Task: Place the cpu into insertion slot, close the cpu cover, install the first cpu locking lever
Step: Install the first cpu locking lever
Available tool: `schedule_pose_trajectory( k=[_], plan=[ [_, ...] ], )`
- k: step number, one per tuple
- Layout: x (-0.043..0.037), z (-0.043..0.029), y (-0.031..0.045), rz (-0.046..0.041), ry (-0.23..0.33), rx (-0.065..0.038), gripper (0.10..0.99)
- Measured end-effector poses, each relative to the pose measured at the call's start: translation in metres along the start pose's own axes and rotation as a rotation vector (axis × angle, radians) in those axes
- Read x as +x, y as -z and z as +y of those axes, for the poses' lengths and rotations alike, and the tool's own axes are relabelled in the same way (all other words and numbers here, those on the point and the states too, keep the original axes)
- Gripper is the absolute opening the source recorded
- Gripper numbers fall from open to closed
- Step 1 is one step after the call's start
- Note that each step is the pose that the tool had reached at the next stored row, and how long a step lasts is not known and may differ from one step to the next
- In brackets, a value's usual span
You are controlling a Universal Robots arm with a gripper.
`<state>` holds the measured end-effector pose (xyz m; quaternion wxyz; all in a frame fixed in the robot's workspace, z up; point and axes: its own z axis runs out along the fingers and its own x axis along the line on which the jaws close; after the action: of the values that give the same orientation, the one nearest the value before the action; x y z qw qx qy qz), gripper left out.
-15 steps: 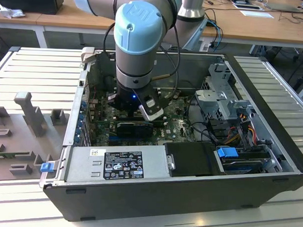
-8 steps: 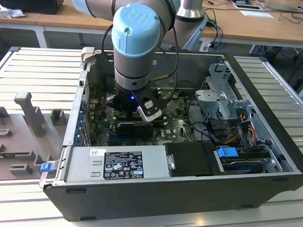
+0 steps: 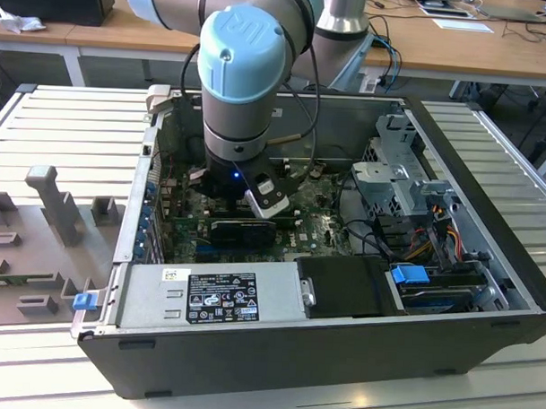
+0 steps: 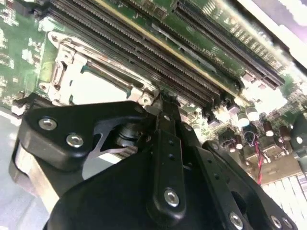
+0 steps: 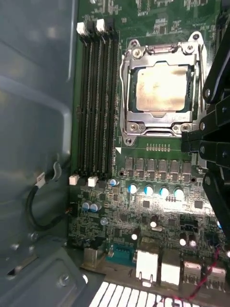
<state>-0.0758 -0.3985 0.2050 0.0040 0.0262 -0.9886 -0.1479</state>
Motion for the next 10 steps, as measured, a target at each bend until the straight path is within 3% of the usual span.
schedule_pose_trajectory(
  k=[3, 10],
  plan=[
    [0.0001, 0.0047, 0.0145, 0.0, 0.0, 0.0, 0.106],
    [0.0001, 0.0107, 0.0329, 0.0004, 0.0, 0.007, 0.106]
  ],
)
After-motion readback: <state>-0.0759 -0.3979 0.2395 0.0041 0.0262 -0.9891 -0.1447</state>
